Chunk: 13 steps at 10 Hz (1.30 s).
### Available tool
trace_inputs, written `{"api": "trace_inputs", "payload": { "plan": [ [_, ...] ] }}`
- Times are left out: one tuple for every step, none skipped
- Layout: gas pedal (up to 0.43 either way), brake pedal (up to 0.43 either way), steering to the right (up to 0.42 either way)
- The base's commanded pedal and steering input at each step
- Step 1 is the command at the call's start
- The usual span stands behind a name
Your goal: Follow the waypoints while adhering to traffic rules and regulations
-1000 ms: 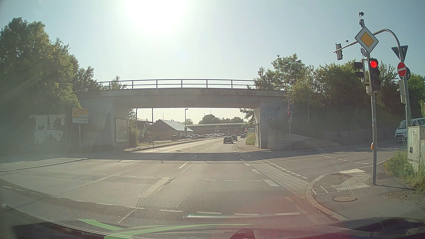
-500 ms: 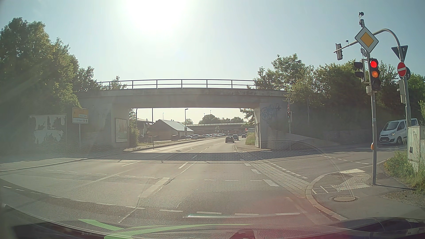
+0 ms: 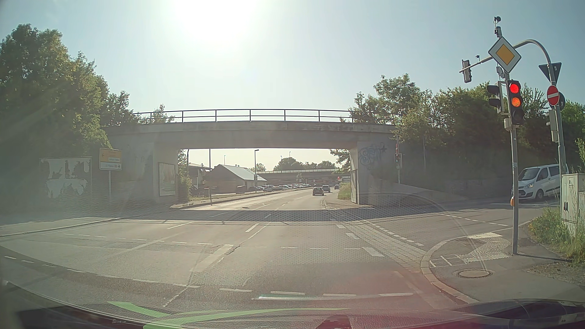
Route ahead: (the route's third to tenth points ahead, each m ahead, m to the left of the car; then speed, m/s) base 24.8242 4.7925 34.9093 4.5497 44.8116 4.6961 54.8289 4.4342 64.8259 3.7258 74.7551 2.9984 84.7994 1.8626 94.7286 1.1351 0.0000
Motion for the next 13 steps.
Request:
{"api": "trace_inputs", "payload": {
  "plan": [
    [0.000,0.299,0.010],
    [0.000,0.274,0.010],
    [0.000,0.061,0.005],
    [0.000,0.000,0.002],
    [0.000,0.000,-0.001],
    [0.000,0.000,-0.002],
    [0.000,0.000,-0.002],
    [0.268,0.000,-0.004],
    [0.370,0.000,-0.009],
    [0.390,0.000,-0.012],
    [0.398,0.000,-0.015],
    [0.398,0.000,-0.018],
    [0.398,0.000,-0.021]
  ]
}}
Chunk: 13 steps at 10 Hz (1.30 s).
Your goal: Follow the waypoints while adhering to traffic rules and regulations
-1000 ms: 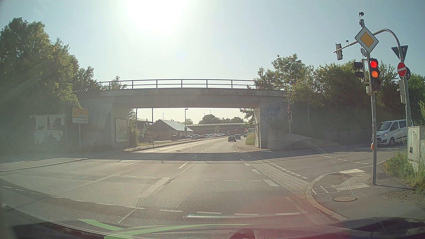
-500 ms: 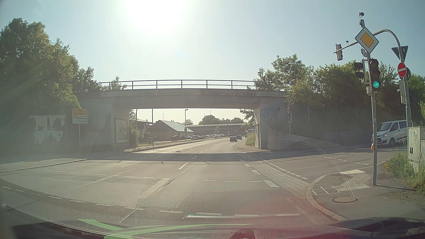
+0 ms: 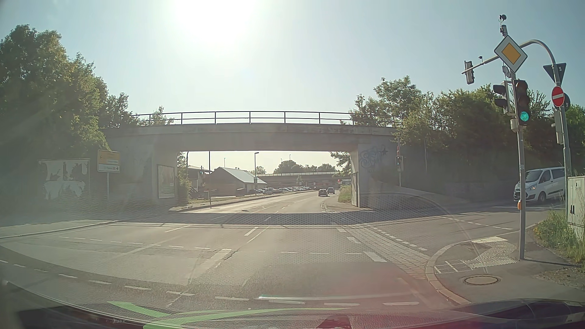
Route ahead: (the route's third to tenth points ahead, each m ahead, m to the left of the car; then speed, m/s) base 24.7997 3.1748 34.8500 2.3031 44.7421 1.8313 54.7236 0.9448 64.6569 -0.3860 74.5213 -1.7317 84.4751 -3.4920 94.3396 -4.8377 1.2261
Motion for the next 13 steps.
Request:
{"api": "trace_inputs", "payload": {
  "plan": [
    [0.398,0.000,-0.024],
    [0.398,0.000,-0.025],
    [0.398,0.000,-0.028],
    [0.398,0.000,-0.030],
    [0.398,0.000,-0.031],
    [0.398,0.000,-0.031],
    [0.398,0.000,-0.031],
    [0.398,0.000,-0.031],
    [0.398,0.000,-0.031],
    [0.398,0.000,-0.031],
    [0.398,0.000,-0.031],
    [0.398,0.000,-0.029],
    [0.398,0.000,-0.025]
  ]
}}
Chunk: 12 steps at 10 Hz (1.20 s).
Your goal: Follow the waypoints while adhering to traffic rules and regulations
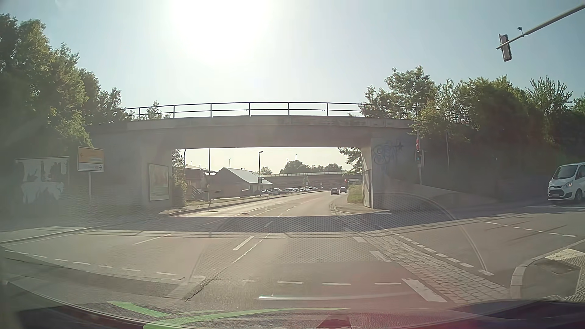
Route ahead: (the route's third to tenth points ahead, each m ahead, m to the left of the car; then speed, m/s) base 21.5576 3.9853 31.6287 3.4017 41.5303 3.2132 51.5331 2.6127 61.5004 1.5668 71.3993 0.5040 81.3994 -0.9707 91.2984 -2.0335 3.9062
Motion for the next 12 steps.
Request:
{"api": "trace_inputs", "payload": {
  "plan": [
    [0.398,0.000,-0.024],
    [0.398,0.000,-0.022],
    [0.398,0.000,-0.019],
    [0.398,0.000,-0.016],
    [0.398,0.000,-0.012],
    [0.398,0.000,-0.009],
    [0.398,0.000,-0.007],
    [0.398,0.000,-0.004],
    [0.398,0.000,-0.004],
    [0.398,0.000,-0.004],
    [0.398,0.000,-0.003],
    [0.398,0.000,-0.001]
  ]
}}
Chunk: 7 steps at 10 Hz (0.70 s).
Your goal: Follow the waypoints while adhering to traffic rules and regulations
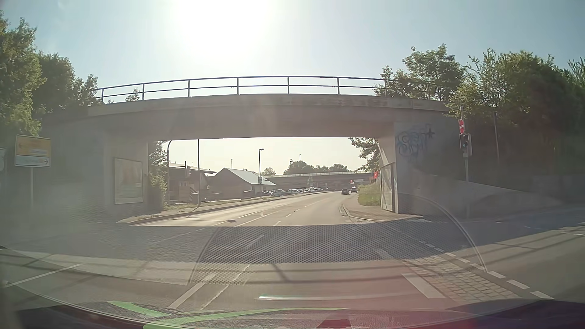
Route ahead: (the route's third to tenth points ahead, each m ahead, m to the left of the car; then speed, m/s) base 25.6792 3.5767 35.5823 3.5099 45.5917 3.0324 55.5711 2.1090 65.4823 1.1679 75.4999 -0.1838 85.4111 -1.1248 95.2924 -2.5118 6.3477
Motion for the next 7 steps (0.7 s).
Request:
{"api": "trace_inputs", "payload": {
  "plan": [
    [0.398,0.000,0.000],
    [0.398,0.000,0.000],
    [0.398,0.000,0.002],
    [0.398,0.000,0.004],
    [0.398,0.000,0.005],
    [0.398,0.000,0.006],
    [0.398,0.000,0.006]
  ]
}}
